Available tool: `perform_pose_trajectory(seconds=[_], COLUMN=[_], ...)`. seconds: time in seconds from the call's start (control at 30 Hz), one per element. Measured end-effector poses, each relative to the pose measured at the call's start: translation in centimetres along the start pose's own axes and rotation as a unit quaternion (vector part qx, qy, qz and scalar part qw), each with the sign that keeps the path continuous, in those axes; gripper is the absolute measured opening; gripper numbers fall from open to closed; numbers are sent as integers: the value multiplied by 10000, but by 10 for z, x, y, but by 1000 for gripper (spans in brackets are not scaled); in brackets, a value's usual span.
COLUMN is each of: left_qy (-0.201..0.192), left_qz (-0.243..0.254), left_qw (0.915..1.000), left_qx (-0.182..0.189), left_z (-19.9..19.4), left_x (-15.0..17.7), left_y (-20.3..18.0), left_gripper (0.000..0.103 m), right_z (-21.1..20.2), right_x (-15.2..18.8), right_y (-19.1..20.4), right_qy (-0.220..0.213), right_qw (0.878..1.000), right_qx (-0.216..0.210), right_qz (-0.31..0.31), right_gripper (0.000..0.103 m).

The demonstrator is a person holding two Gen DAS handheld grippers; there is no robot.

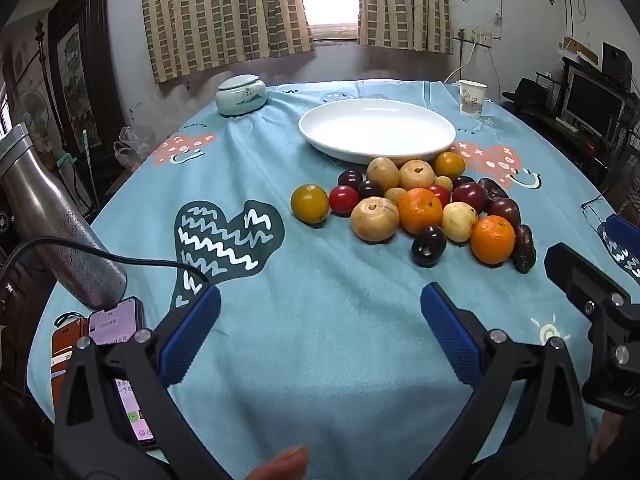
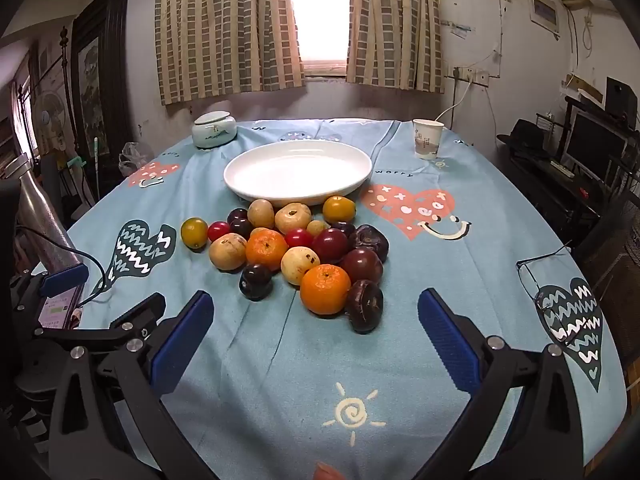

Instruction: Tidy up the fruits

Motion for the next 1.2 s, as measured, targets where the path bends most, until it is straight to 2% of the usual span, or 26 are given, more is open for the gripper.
perform_pose_trajectory(seconds=[1.2], left_qy=[40], left_qz=[-8], left_qw=[10000], left_qx=[27], left_z=[5], left_x=[6], left_y=[1], left_gripper=[101], right_z=[0], right_x=[1], right_y=[0], right_qy=[8], right_qw=[10000], right_qx=[-4], right_qz=[0], right_gripper=[102])
Point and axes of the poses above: each gripper's, at about its wrist camera, not at the fingertips, and z roughly the way its jaws point, y to its left, x to its underside, the point moved 7 cm from there along z, roughly the way its jaws point, and after that the axes turned 10 degrees about z, right-handed, at the moved point
